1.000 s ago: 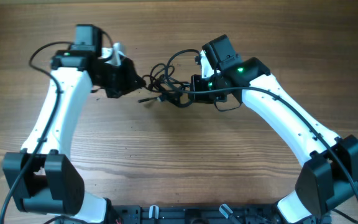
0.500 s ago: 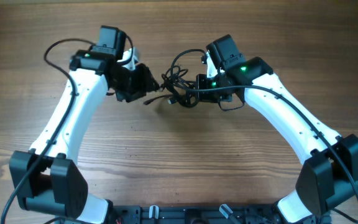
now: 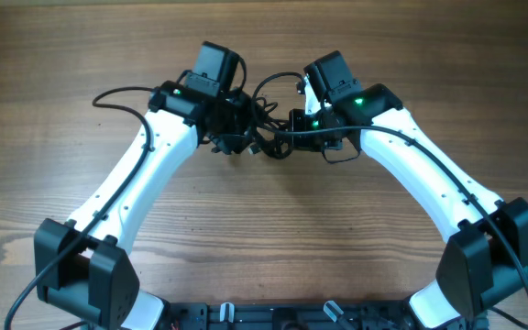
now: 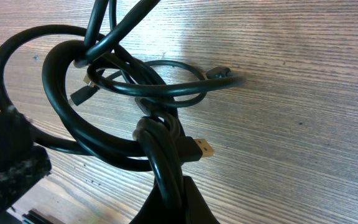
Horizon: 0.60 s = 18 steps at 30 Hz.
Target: Untangle cables
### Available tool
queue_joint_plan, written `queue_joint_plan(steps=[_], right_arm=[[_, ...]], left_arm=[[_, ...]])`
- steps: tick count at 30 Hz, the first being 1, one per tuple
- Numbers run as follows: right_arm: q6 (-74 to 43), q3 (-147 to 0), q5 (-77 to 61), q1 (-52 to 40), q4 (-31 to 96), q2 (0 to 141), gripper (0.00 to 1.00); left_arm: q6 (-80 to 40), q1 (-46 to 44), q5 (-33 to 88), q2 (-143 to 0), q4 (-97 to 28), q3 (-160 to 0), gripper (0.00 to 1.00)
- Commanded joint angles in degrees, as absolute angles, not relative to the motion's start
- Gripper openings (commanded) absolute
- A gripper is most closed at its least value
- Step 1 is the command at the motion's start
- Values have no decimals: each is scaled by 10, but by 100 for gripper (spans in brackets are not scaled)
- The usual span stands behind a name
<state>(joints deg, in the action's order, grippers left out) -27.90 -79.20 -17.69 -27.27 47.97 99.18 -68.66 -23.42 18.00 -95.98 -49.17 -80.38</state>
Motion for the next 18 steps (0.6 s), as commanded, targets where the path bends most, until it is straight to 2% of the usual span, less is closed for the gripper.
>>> queue_joint_plan(steps=[1,7,8,10,13,18], right_arm=[[-285,-790,-168,-270,477,995,5],[-285,-790,-169,-270,478,995,5],[-285,-790,-170,-270,478,995,5],[-285,-790,-170,-270,478,995,5],[-285,-790,-170,-270,480,995,5],[-285,-790,-167,-269,479,995,6]], left_arm=[[-743,-246,121,-973,-490,-813,40],[-770,-245,119,-1010,-479,-812,28],[-770,-245,119,-1017,-471,-812,24],[-769,-245,119,-1025,-453,-812,4],[-739,-235,119,-1022,-443,-812,4],[-588,-185,170,-982,-446,-812,4]])
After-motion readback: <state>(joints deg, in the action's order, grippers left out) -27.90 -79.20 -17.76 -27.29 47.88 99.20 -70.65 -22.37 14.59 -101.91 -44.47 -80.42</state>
